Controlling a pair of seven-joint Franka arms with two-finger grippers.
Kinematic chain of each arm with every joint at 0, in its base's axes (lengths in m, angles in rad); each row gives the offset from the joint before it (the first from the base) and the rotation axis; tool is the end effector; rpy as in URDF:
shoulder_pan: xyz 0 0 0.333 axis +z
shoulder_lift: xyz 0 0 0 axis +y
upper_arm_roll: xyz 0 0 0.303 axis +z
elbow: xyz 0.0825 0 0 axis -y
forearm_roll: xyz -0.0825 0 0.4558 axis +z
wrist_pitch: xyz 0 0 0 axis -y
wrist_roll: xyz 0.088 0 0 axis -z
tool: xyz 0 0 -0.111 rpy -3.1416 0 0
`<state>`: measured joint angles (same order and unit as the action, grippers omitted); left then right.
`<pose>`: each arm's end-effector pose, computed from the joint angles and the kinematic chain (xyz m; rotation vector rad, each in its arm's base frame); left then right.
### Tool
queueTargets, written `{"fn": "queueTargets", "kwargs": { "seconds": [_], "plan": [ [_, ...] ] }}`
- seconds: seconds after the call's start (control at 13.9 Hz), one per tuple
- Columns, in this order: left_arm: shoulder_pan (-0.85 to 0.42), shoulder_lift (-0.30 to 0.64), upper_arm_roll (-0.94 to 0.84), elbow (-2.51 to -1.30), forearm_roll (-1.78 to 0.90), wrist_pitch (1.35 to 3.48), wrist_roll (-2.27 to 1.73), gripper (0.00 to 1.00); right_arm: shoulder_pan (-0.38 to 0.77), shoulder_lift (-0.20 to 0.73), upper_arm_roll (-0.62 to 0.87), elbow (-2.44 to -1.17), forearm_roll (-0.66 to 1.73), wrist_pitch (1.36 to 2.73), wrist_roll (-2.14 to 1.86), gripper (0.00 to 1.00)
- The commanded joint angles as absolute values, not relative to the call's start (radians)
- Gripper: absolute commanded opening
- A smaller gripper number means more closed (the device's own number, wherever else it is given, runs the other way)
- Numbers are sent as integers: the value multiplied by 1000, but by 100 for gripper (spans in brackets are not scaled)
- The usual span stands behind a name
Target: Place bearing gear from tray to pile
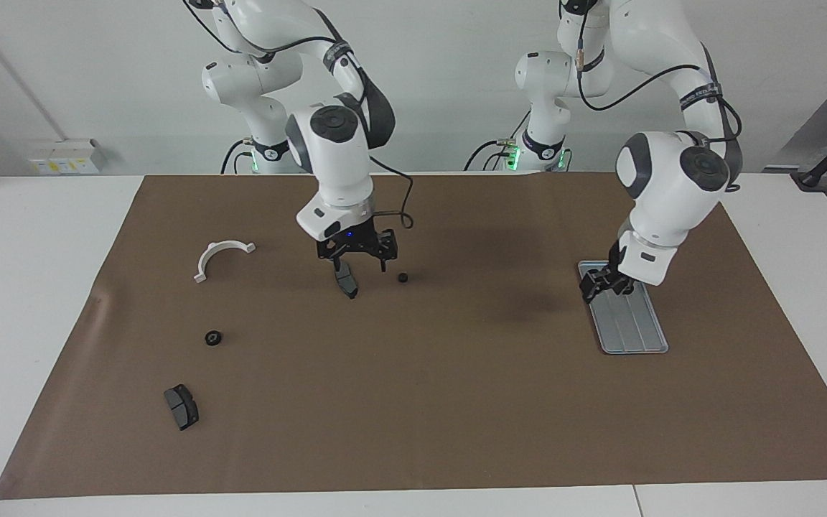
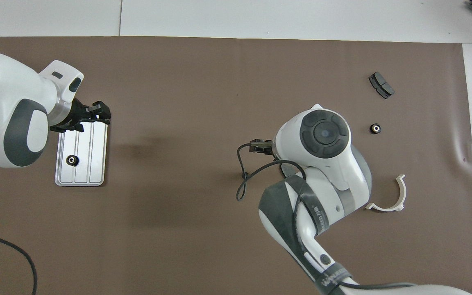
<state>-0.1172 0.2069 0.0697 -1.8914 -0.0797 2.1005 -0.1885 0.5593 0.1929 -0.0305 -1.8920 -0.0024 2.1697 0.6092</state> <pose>0.6657 -0.0369 0.3440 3.0746 0.2770 -0.0054 0.5814 0.3402 0.3592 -3.0979 0.1214 -0.1175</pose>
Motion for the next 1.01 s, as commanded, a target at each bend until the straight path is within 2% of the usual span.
{"fn": "queueTargets", "kwargs": {
  "seconds": [0.0,0.22,0.43,0.65,0.79,0.94],
  "plan": [
    [-36,101,55,-2127,-77,2276,-22,75,626,230,-35,-1910,20,2224,673,100],
    [11,92,57,-2195,-77,2316,17,75,640,255,-34,-1965,18,2327,678,100],
    [20,80,57,-2232,-77,2319,17,74,658,328,-34,-1964,18,2407,681,100],
    [15,81,57,-2244,-77,2322,18,70,669,356,-34,-1968,15,2415,683,100],
    [15,81,57,-2273,-77,2365,18,68,670,353,-34,-1983,15,2404,681,88],
    [17,81,58,-2281,-77,2376,18,68,670,347,-34,-1988,14,2372,681,85]
  ]
}}
